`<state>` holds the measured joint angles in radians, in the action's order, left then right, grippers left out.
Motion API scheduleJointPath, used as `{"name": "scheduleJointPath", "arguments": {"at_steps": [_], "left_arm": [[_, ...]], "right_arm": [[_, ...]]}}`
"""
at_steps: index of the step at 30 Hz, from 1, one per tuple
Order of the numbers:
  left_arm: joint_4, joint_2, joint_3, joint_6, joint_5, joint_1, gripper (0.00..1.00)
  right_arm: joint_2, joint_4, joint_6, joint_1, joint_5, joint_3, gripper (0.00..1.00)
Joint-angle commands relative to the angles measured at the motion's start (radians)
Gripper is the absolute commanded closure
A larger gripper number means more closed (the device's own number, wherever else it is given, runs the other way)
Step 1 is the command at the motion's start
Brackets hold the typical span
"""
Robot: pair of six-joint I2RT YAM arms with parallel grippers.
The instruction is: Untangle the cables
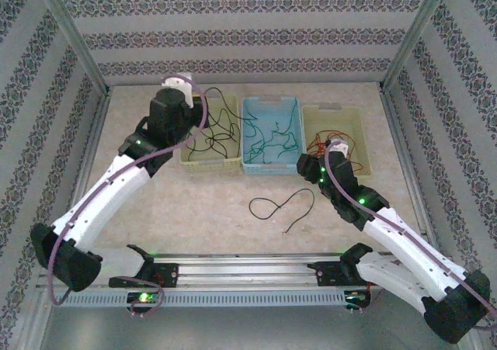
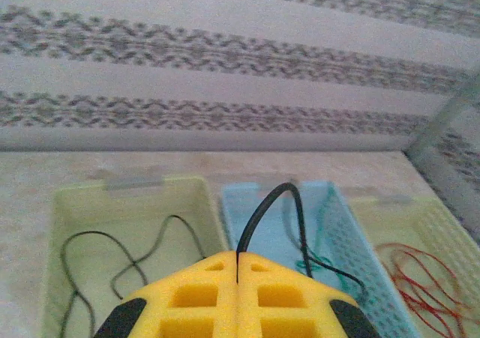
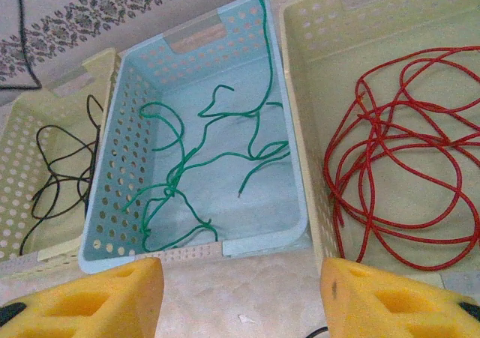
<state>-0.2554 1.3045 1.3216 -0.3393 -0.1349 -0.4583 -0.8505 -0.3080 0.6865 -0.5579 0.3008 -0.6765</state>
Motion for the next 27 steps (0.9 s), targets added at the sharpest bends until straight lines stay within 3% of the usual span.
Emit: {"name": "scheduleJointPath", "arguments": {"at_steps": [1,8,9,12,14,19,27], "left_arm": [[-0.074,0.104,0.051,-0.019,0.018,0.080,1.00],[-0.075,0.374,0.130,0.003,0.077,0.143,1.00],[-0.081,0.403,0.145,0.012,0.081,0.143,0.93],[-0.120,0.442,0.187,0.020,0.051,0.137,0.32],[-0.109,0.404,0.176,0.055,0.009,0.106,0.14],[-0.128,0.316,0.138,0.184,-0.017,-0.068,0.08],[-0.174,0.343,-0.060,0.268,0.190,-0.392,0.08]], "right_arm": [[0.011,-0.014,0.002,0.008,-0.003,-0.009,0.42],[0.013,-0.023,-0.011,0.008,-0.017,-0.020,0.42],[0.013,-0.025,-0.014,0.007,-0.018,-0.023,0.42],[0.013,-0.033,-0.031,0.008,-0.025,-0.038,0.42],[0.016,-0.041,-0.036,0.009,-0.023,-0.043,0.42],[0.016,-0.040,-0.019,0.018,-0.022,-0.029,0.42],[0.055,-0.056,0.054,0.091,-0.037,0.009,0.42]]}}
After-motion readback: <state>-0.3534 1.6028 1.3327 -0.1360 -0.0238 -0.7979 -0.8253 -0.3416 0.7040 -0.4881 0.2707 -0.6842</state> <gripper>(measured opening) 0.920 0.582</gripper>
